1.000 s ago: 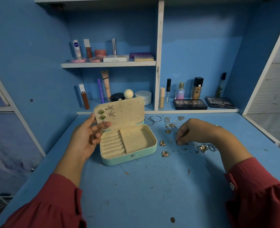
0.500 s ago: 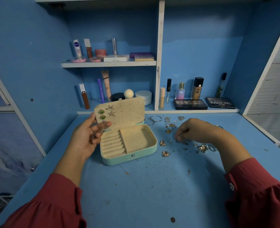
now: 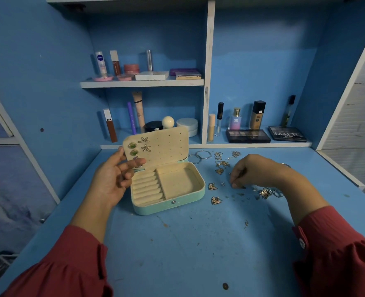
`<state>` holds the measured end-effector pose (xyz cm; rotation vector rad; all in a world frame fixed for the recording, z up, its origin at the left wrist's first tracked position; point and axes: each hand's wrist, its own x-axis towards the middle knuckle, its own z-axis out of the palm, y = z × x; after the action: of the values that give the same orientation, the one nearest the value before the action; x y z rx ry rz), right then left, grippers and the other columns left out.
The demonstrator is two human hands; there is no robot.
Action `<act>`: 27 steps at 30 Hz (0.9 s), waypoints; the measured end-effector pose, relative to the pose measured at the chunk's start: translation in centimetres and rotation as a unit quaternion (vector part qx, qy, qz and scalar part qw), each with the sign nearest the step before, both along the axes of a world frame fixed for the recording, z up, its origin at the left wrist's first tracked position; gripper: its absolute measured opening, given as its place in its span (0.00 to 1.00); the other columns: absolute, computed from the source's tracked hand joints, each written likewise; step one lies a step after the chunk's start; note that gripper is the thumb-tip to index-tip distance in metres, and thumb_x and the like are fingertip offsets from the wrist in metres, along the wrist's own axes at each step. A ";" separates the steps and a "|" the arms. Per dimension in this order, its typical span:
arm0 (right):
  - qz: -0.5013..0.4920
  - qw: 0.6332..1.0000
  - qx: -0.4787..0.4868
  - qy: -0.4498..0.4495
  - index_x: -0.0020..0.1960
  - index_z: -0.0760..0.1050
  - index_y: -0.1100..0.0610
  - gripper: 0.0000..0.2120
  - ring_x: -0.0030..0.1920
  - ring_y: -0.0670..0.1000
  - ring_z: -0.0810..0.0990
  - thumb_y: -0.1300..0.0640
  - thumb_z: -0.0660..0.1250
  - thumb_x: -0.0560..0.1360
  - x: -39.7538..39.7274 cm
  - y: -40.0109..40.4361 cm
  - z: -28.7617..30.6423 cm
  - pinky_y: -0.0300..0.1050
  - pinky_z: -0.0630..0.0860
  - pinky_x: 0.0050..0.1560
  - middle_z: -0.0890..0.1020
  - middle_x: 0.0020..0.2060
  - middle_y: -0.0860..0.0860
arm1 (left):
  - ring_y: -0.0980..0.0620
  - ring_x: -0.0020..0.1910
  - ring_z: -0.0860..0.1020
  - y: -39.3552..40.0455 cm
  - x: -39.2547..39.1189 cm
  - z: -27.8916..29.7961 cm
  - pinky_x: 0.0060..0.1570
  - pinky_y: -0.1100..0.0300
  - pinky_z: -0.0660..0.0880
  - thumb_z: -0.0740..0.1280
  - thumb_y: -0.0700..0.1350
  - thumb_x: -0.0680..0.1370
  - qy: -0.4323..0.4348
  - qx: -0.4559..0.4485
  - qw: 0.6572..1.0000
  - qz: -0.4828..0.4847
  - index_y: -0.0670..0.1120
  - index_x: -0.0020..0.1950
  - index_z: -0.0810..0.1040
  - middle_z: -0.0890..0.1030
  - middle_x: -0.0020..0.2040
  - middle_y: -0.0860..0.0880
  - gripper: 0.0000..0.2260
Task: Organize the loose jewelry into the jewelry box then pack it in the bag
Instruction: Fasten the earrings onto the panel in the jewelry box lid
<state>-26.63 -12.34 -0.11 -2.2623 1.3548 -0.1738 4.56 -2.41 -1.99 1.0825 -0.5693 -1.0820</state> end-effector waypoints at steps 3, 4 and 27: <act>0.005 1.000 -0.007 -0.001 0.44 0.83 0.50 0.03 0.39 0.39 0.78 0.56 0.74 0.71 0.1 0.1 -0.1 0.25 0.68 0.33 0.84 0.40 0.43 | 0.57 0.20 0.64 0.0 0.1 0.0 0.16 0.68 0.57 0.60 0.50 0.80 0.000 0.002 1.000 -0.001 0.45 0.53 0.77 0.84 0.42 0.41 0.11; 0.011 1.000 -0.011 -0.016 0.44 0.83 0.49 0.03 0.39 0.40 0.78 0.56 0.73 0.72 0.1 0.1 -0.1 0.26 0.70 0.34 0.83 0.40 0.44 | 0.57 0.20 0.64 0.0 0.1 0.0 0.16 0.68 0.57 0.60 0.50 0.80 0.000 0.002 1.000 -0.001 0.45 0.53 0.77 0.84 0.42 0.41 0.11; 0.057 0.885 0.163 -0.433 0.46 0.79 0.60 0.08 0.40 0.46 0.83 0.71 0.70 0.71 8.0 3.4 -1.0 0.37 0.79 0.50 0.83 0.36 0.52 | 0.58 0.22 0.65 -0.6 1.1 -0.2 0.17 0.68 0.59 0.63 0.40 0.78 -0.020 0.012 1.000 -0.014 0.40 0.52 0.76 0.84 0.40 0.43 0.05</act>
<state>-18.66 -8.97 -1.15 -1.6281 0.6926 -0.7519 5.66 -2.98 -2.21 1.1225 -0.6057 -1.0958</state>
